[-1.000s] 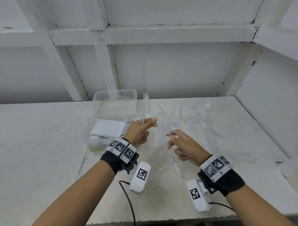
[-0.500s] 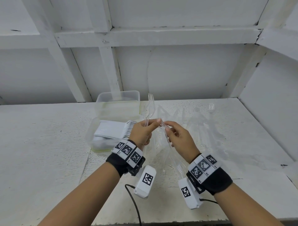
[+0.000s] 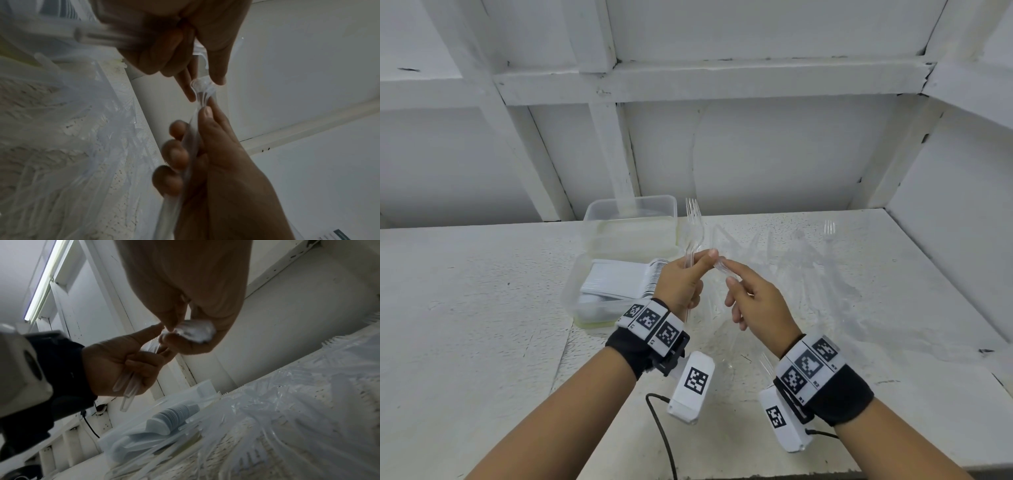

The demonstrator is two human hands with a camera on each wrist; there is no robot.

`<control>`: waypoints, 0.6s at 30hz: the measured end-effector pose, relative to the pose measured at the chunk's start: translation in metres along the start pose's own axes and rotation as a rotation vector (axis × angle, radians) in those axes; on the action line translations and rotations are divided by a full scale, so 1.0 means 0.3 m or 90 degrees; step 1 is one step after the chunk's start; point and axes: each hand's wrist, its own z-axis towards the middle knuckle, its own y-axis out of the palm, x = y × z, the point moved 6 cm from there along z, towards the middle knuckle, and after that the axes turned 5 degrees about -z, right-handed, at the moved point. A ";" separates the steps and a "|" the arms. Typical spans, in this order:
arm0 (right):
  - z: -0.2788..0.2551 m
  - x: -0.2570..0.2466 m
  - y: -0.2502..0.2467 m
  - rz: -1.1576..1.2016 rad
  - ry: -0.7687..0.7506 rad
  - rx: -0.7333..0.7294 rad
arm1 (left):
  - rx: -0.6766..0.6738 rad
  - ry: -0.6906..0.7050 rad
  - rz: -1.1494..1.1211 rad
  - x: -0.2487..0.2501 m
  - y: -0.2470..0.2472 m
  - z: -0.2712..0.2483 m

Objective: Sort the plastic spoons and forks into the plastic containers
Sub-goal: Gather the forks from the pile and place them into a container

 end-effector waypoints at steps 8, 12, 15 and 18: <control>0.004 0.014 -0.003 -0.105 -0.010 -0.005 | -0.003 0.042 0.121 0.011 -0.001 -0.009; 0.023 -0.004 -0.061 -0.070 0.016 0.071 | 0.018 0.087 0.256 0.036 0.004 -0.016; 0.046 -0.044 -0.093 -0.011 0.043 0.117 | 0.012 0.068 0.250 0.022 0.006 -0.016; 0.080 -0.078 -0.088 0.029 0.048 0.122 | 0.009 0.099 0.271 0.014 0.020 -0.020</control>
